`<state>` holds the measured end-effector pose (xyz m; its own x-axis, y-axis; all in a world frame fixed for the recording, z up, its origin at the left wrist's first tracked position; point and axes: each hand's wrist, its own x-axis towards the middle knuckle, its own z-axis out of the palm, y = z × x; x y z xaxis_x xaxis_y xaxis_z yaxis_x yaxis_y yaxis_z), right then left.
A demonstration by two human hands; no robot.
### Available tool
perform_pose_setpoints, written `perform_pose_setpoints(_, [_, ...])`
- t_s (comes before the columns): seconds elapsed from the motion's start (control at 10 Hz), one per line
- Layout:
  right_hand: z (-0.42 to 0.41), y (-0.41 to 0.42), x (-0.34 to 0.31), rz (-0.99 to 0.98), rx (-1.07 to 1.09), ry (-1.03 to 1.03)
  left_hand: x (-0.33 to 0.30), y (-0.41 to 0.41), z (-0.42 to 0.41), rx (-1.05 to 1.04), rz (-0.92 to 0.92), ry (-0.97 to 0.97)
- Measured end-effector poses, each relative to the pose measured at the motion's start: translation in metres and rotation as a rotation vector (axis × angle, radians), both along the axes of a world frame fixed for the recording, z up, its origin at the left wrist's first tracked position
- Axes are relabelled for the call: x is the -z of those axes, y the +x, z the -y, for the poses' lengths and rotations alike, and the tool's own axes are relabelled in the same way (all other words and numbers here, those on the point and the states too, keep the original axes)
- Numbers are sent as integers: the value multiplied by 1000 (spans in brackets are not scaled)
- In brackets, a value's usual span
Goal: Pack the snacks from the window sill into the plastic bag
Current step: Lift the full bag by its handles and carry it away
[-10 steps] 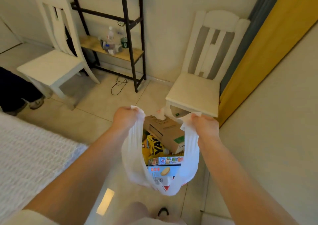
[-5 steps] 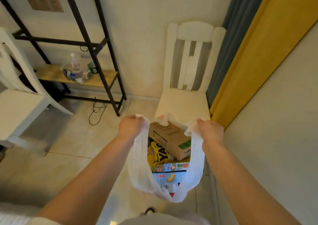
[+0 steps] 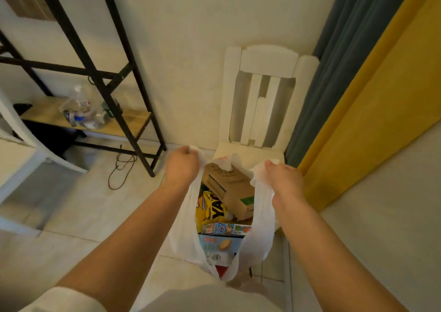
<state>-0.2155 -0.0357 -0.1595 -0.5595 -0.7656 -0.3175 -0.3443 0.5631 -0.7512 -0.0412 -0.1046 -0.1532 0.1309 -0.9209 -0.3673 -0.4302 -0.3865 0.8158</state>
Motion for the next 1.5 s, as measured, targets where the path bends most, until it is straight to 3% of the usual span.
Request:
perform_pose_setpoints(0.3, [98,-78,-16,-571,-403,283,6,-73,96,-47,-17,-78])
perform_pose_setpoints(0.4, [129,-97,-15,-589,-411,327,9,-93,127,-29,-15,-60])
perform_pose_setpoints(0.6, [197,-140,-7,-808,-487,471,25,-146,210,62,18,-22])
perform_pose_setpoints(0.7, [223,-156,0,-790,-472,502,30,-162,238,76,20,23])
perform_pose_setpoints(0.9, [255,-173,22,-480,-115,426,56,-195,274,165,63,19])
perform_pose_setpoints(1.0, [268,-171,37,-221,101,318,71,-207,278,243,88,-34])
perform_pose_setpoints(1.1, [272,-181,60,183,497,-10,82,-208,281,296,137,-60])
perform_pose_setpoints(1.5, [255,-174,93,187,472,123,111,-212,251,534,287,-72])
